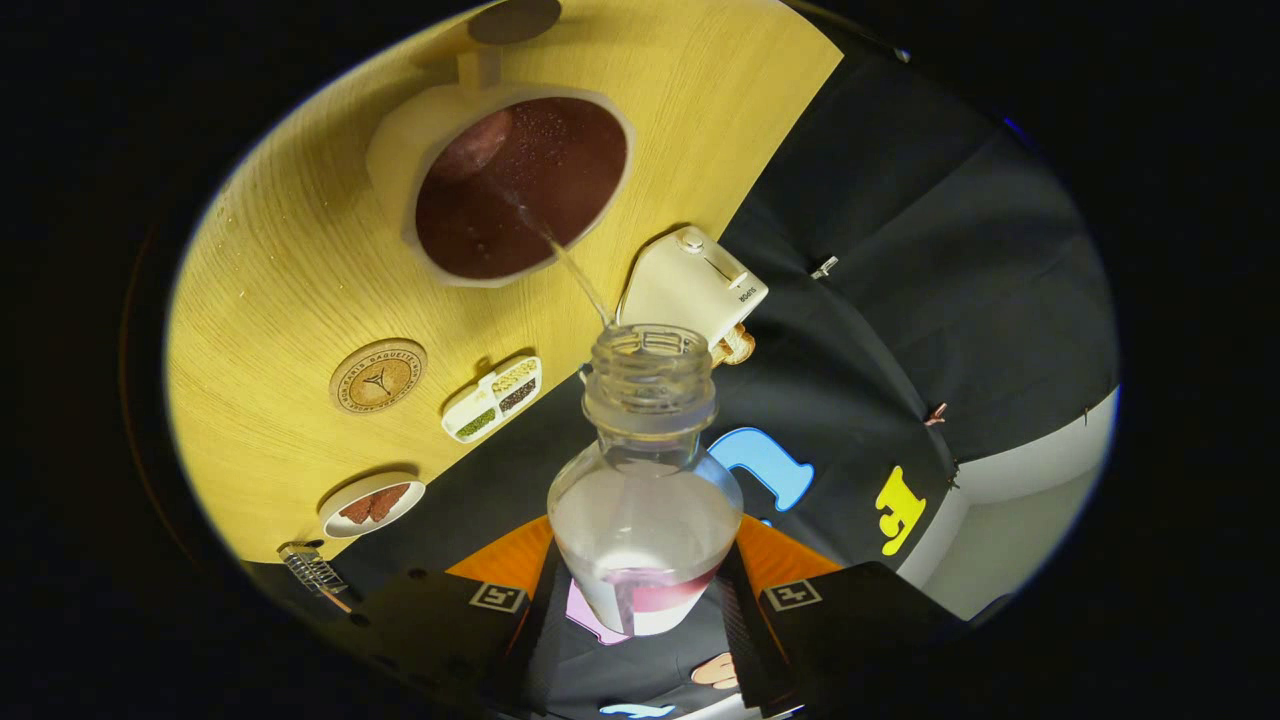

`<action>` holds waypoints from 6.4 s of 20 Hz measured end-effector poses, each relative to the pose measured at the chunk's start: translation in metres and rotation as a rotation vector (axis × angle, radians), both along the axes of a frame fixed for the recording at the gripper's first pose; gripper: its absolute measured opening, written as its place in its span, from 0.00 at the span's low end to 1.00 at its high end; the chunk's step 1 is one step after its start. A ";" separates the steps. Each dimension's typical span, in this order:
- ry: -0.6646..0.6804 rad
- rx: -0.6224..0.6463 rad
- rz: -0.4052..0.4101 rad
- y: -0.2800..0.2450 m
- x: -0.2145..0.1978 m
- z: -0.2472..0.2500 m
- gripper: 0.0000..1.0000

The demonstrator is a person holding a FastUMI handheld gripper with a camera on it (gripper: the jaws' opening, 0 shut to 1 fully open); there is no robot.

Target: Take the bottle from table, then pour the juice into the cup, finally place the bottle on the coaster

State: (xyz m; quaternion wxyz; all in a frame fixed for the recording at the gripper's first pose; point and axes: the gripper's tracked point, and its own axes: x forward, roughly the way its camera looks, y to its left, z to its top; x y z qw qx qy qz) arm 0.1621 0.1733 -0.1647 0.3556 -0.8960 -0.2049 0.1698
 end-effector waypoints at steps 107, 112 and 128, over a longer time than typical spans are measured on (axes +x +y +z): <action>1.147 1.976 -0.698 -0.102 0.061 -0.054 0.99; 1.118 2.018 -0.731 -0.110 0.021 -0.022 0.99; 0.799 2.331 -0.496 -0.198 -0.101 0.150 0.98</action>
